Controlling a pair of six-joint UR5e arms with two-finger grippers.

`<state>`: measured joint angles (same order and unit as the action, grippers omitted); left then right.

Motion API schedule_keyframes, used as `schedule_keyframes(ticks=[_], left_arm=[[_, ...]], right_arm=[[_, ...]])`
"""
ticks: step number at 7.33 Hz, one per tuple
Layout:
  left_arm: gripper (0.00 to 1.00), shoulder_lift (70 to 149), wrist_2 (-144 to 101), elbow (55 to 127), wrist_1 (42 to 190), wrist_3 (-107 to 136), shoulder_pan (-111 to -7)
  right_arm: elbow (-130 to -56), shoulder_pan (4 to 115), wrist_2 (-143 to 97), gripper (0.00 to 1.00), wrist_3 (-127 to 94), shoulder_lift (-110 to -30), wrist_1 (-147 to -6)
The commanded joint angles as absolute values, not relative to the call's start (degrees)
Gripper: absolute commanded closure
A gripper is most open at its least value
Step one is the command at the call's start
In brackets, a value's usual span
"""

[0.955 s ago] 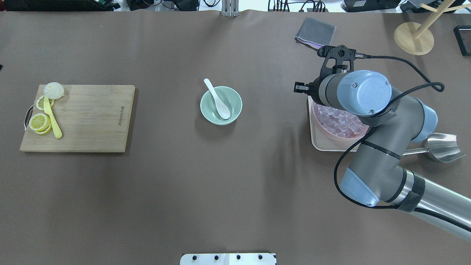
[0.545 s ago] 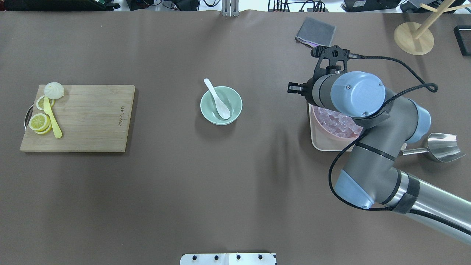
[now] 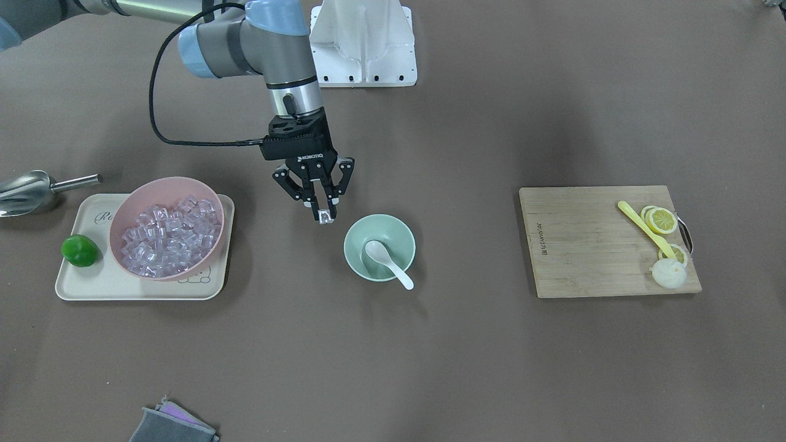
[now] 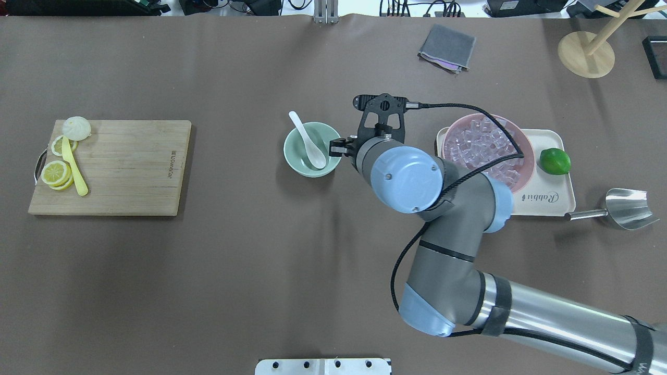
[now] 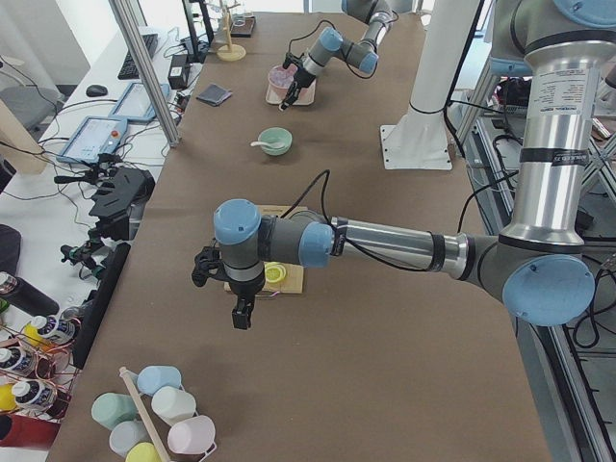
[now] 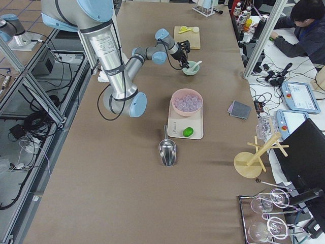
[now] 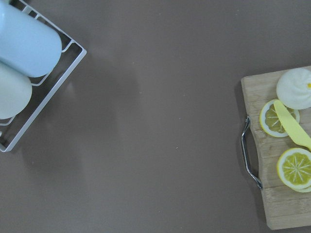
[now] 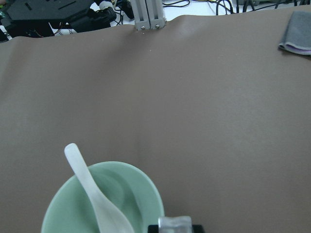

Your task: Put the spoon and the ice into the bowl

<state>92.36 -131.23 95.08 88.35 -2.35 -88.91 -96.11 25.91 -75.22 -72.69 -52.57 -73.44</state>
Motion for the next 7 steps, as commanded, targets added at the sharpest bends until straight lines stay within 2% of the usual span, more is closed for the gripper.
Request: schedule_keyframes(ticks=[1,4,7], left_arm=[[0.00,92.02,-131.31,95.10,88.42,-2.37,-88.86],[0.00,91.93,-131.22,95.01,88.42,-2.29,-88.86],[0.00,91.85,-131.22,95.01,88.42,-2.37,-88.86]], right_arm=[[-85.73,24.44,-72.87,1.00,-73.99,-44.07,-73.47],[-77.37,23.38,-72.77,1.00,-75.59,-39.29,-73.65],[-73.48,22.94,-72.86,1.00,-74.98,-37.18,-73.65]])
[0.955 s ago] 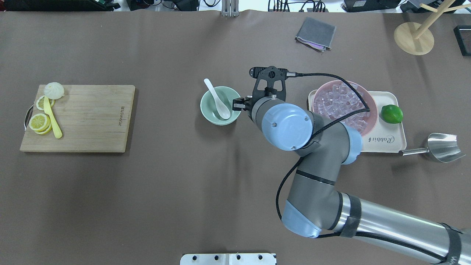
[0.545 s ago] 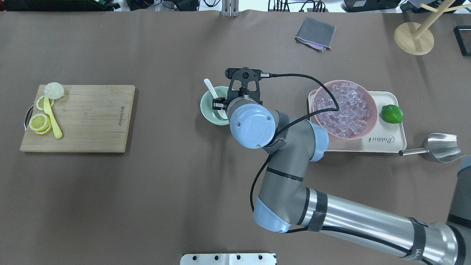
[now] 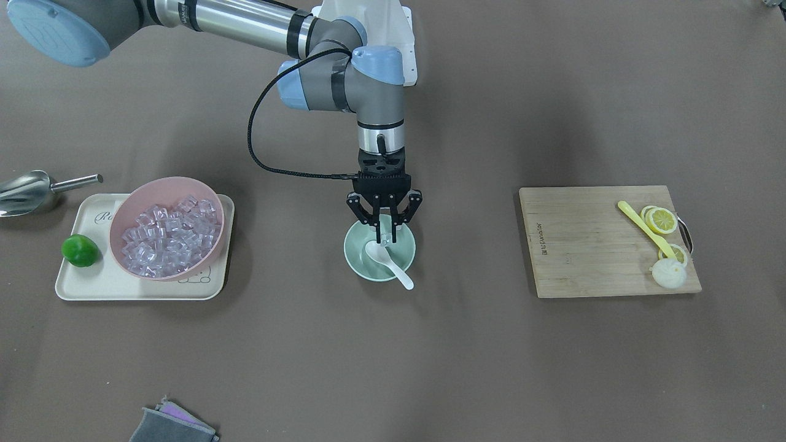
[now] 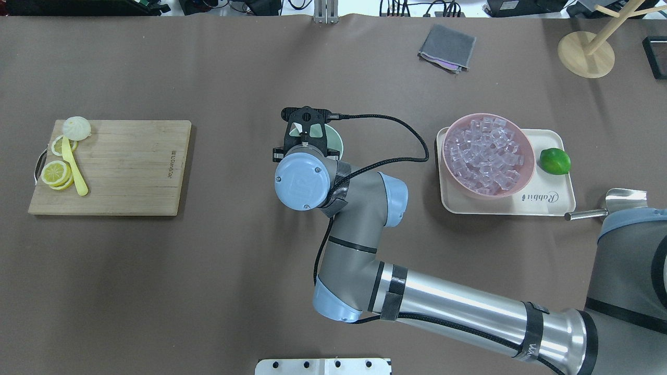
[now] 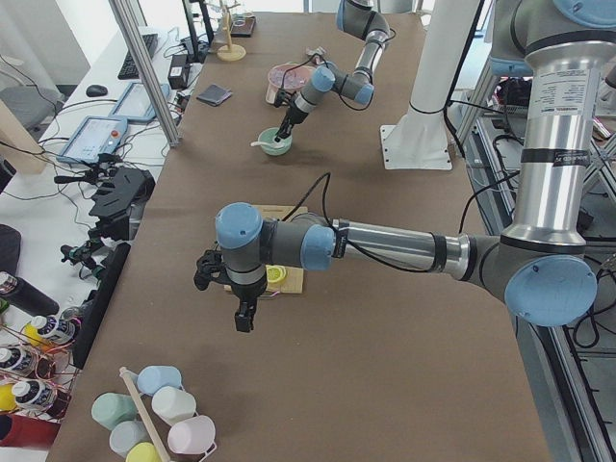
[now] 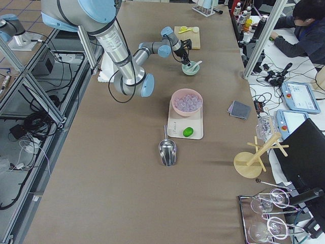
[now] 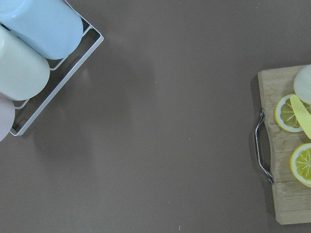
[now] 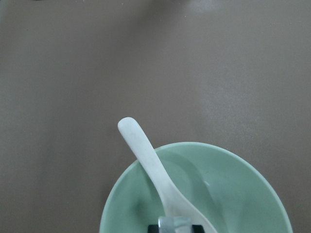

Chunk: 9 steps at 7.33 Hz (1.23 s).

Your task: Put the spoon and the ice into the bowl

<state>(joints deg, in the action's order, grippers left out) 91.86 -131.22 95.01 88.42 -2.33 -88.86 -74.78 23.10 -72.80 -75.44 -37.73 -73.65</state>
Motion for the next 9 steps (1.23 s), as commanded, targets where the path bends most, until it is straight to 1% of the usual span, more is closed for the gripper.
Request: schedule_keyframes(ticks=[1,3,4,5,6,7,9], left_arm=[[0.00,91.85,-131.22,95.01,88.42,-2.37,-88.77],[0.00,91.85,-131.22,94.75,88.50,-2.37,-88.77],[0.00,91.41,-131.22,94.49,88.42,-2.29,-88.77],[0.00,91.06,-131.31,94.40,88.85,-2.29,-88.77],[0.00,91.05,-131.22,94.39,88.86,-2.29,-88.77],[0.00,91.05,-131.22,94.48,88.86,-2.29,-88.77],[0.00,90.53,-131.13,94.22,88.33,-2.29,-88.77]], right_arm=[[-72.69,22.85,-72.86,1.00,-74.71,-37.26,-73.74],[-72.69,22.85,-72.86,1.00,-74.71,-37.27,-73.57],[-72.69,22.94,-72.86,0.68,-75.23,-37.27,-73.39],[-72.77,22.94,-72.77,0.19,-75.50,-37.27,-73.48],[-72.95,23.03,-72.77,0.03,-74.89,-37.27,-73.56],[-73.91,24.51,-73.73,0.01,-73.49,-36.57,-73.91],[-76.62,27.41,-79.86,0.01,-72.26,-36.30,-77.51]])
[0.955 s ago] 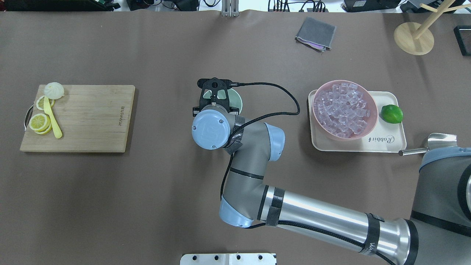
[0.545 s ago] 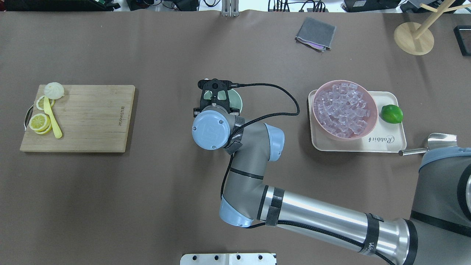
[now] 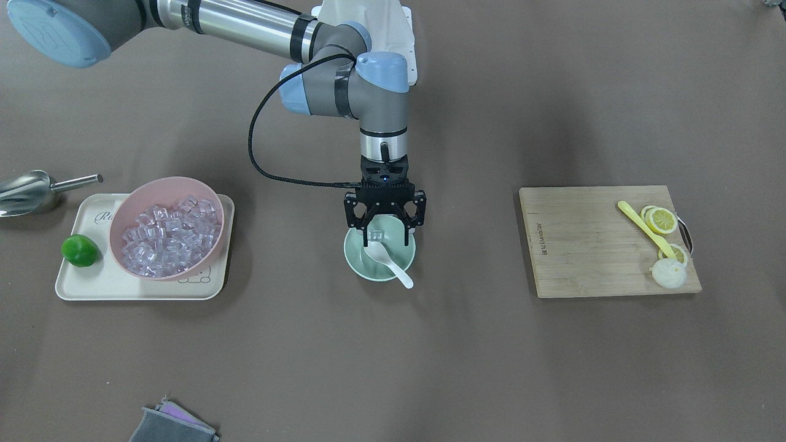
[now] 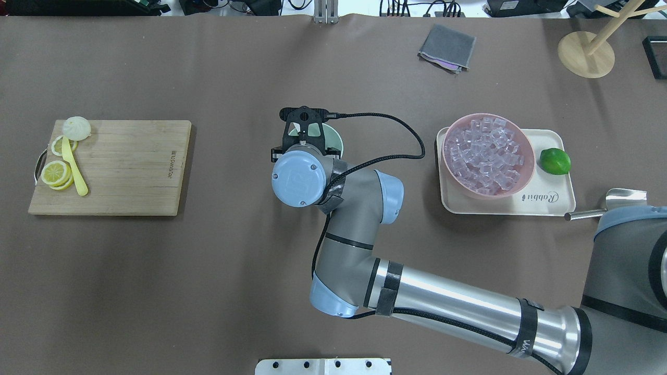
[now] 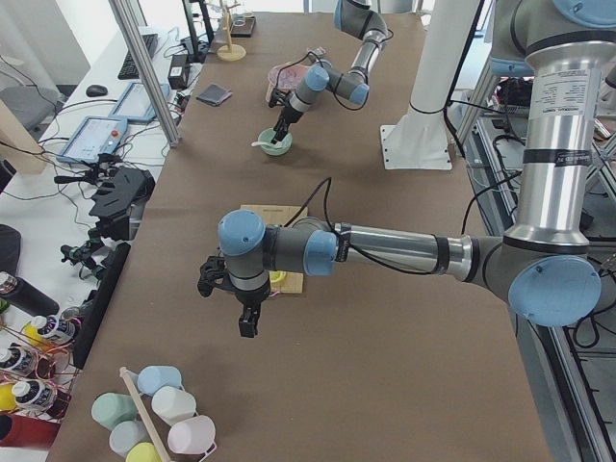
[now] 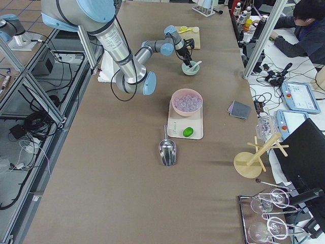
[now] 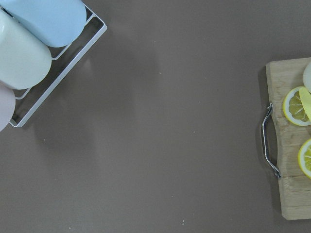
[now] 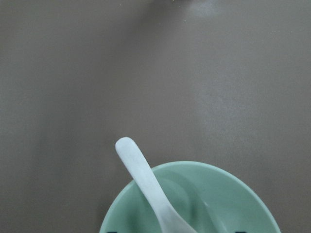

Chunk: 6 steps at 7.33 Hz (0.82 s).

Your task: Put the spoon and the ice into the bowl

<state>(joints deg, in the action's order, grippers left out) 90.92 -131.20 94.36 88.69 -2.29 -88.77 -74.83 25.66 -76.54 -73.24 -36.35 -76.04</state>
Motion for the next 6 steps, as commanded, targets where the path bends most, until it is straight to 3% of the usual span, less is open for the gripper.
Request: schedule_keyframes(ticks=[1,3,5,6], left_arm=[[0.00,88.96,-131.31,94.39,87.98,-1.76,-88.77],[0.00,85.87,-131.31,95.09,86.84,-2.02,-88.94],[0.00,85.87,-131.40,95.10,86.66,-1.67,-88.94],[0.00,85.70,-131.40,95.18,86.75,-1.67,-89.03]], right_arm=[[-78.12,30.38,-86.07,0.01,-71.81,-36.82,-78.04],[-87.30,37.15,-102.60,0.01,-70.59,-45.39,-78.92],[-97.60,43.30,-104.32,0.00,-59.14,-56.04,-83.02],[-99.04,48.03,-109.02,0.00,-50.97,-57.55,-88.19]])
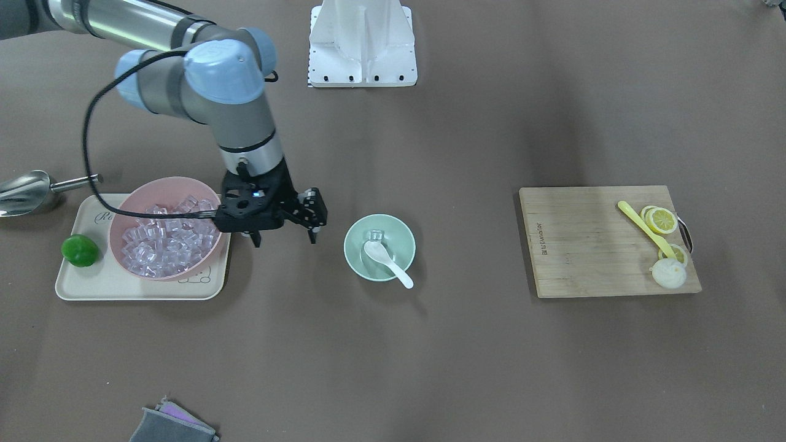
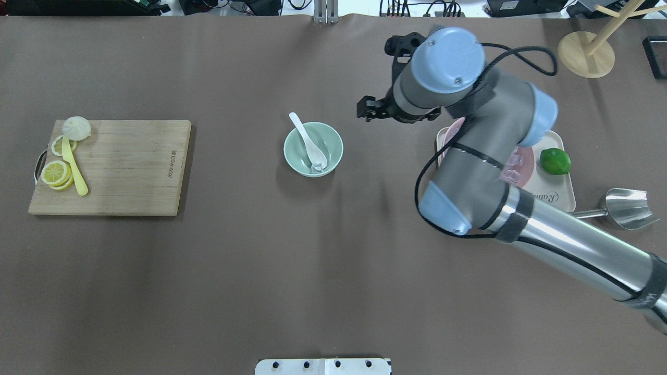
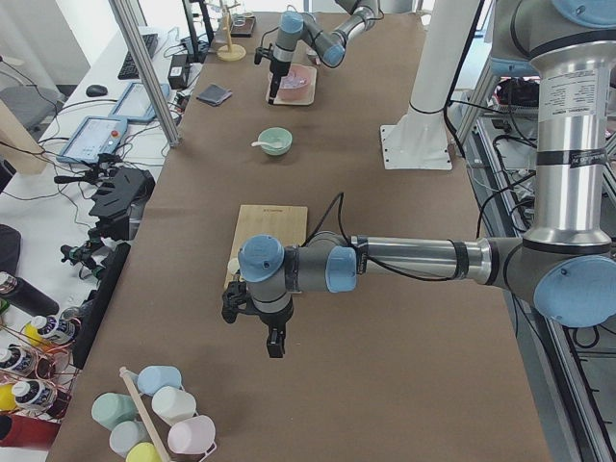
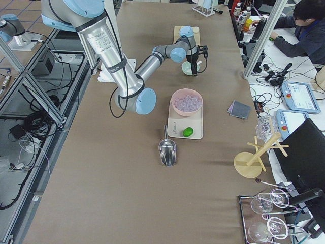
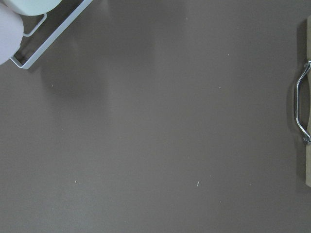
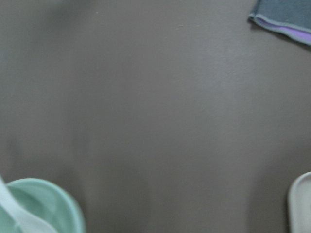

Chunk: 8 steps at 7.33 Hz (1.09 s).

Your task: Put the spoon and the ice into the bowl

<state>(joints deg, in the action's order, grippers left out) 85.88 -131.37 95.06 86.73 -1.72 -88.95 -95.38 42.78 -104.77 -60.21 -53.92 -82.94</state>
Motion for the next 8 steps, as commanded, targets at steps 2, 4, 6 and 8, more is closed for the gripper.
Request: schedule_keyframes(ticks=[2,4,6,8], left_arm=[[0.00,85.17,-131.22,95.27,86.92,-1.67,-89.03],[0.00,85.17,-130.96,95.10,87.01,-1.67,-89.03],[0.00,85.17,-131.04,95.10,87.01,-1.67,-88.95],[0.00,85.17,-131.13,95.10,87.01,-1.67,-88.95]], right_arm=[[-106.83,55.17,-113.46,0.00,-36.11,-70.85,-89.30],[-110.21,63.58,-117.30,0.00,-23.45,-82.04,-88.86],[-110.04,71.94,-118.91,0.00,-8.42,-90.14,-88.94],[-110.04,78.98,-123.63,0.00,-3.10,-96.12,-89.30]])
